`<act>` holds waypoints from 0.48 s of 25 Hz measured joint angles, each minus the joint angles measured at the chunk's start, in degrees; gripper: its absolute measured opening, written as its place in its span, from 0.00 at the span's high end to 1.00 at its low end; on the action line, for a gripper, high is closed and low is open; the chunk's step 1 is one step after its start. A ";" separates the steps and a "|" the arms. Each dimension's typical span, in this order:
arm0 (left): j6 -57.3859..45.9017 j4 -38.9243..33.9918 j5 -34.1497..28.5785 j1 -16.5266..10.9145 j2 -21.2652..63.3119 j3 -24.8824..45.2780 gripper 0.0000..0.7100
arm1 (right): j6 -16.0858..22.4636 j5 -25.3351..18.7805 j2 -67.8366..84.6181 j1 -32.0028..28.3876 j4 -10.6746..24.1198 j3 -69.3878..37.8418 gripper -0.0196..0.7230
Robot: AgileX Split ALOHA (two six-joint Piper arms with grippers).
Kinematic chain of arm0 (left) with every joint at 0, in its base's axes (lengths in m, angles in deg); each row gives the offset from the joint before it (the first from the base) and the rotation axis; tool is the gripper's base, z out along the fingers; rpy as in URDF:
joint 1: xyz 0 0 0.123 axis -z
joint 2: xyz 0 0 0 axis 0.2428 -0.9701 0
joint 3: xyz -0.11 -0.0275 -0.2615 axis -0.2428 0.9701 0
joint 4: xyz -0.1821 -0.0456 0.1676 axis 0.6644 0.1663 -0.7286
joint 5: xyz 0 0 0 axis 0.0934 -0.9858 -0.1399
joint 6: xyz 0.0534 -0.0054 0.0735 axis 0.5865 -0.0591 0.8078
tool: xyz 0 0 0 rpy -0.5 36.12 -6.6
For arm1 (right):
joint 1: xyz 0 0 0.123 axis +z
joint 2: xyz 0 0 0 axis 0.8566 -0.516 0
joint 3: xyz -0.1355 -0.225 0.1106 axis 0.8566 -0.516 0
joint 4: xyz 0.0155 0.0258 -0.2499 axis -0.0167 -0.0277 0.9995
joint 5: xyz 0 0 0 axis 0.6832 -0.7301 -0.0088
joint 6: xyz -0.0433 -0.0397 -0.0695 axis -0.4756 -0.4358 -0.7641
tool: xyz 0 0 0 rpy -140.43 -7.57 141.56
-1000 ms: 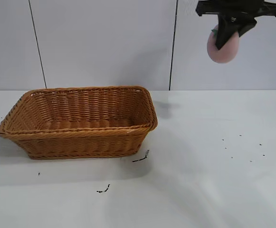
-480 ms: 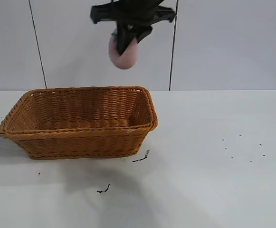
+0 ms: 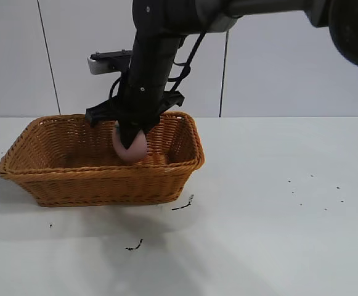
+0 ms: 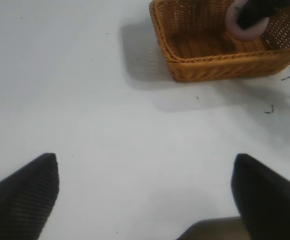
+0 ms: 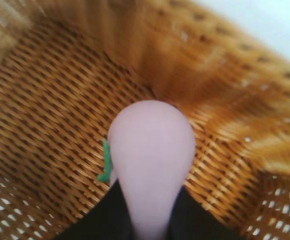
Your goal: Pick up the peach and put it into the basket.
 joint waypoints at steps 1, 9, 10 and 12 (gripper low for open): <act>0.00 0.00 0.00 0.00 0.00 0.00 0.03 | -0.05 -0.91 0.00 0.00 0.05 1.09 0.07; 0.00 0.00 0.00 0.00 0.00 0.00 0.03 | -0.17 -4.27 4.98 -0.94 2.07 3.89 0.05; 0.00 0.00 0.00 0.00 0.00 0.00 0.03 | -0.22 -4.33 5.98 -1.81 2.39 3.89 0.05; 0.00 0.00 0.00 0.00 0.00 0.00 0.03 | 0.01 -4.33 7.35 -4.18 2.54 4.08 0.05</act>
